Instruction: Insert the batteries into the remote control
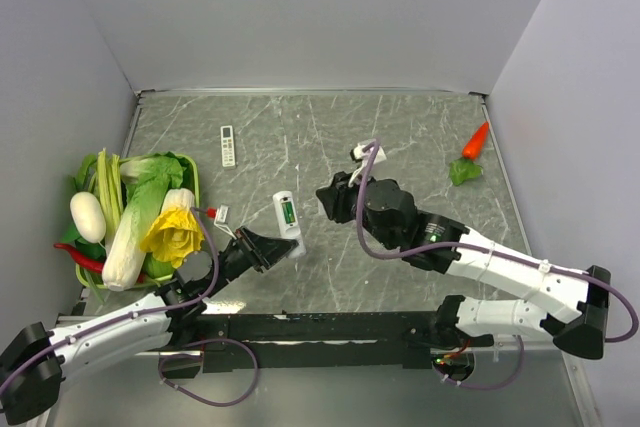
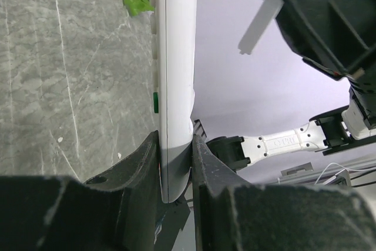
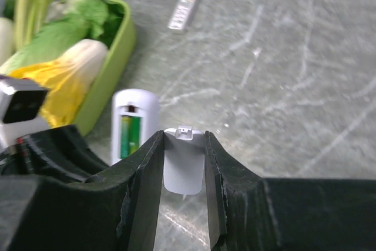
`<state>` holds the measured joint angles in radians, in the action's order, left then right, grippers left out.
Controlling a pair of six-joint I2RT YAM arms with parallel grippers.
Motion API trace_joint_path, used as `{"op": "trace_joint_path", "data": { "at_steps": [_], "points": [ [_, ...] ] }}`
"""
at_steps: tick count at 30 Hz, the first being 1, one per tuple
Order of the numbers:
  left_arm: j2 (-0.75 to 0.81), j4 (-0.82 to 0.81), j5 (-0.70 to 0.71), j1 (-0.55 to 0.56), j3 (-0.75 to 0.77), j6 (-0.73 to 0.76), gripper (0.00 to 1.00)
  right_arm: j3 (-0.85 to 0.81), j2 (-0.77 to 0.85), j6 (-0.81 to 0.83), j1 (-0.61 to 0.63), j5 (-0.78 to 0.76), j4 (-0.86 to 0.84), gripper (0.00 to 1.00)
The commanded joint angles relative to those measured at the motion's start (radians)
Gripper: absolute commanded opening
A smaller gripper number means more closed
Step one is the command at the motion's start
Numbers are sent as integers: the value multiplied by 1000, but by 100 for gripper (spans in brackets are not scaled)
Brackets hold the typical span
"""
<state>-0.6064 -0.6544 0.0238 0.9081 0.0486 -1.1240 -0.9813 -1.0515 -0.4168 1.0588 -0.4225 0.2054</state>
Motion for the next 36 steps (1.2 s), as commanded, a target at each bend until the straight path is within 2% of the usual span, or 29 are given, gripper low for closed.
{"op": "trace_joint_path", "data": {
  "at_steps": [1, 4, 15, 25, 36],
  "points": [
    [-4, -109, -15, -3, -38, -11, 2, -17, -11, 133, 67, 13, -201, 2],
    [-4, -123, -15, -3, -42, -11, 2, 10, -28, 159, 99, 14, -300, 2],
    [19, -136, -28, -3, -47, 3, 2, 20, -117, 210, 178, -44, -423, 0],
    [45, -129, -27, -2, -47, 9, 2, 56, -162, 236, 217, -170, -478, 0],
    [40, -134, -27, -3, -47, 10, 2, 66, -189, 230, 231, -206, -498, 0]
  ]
}}
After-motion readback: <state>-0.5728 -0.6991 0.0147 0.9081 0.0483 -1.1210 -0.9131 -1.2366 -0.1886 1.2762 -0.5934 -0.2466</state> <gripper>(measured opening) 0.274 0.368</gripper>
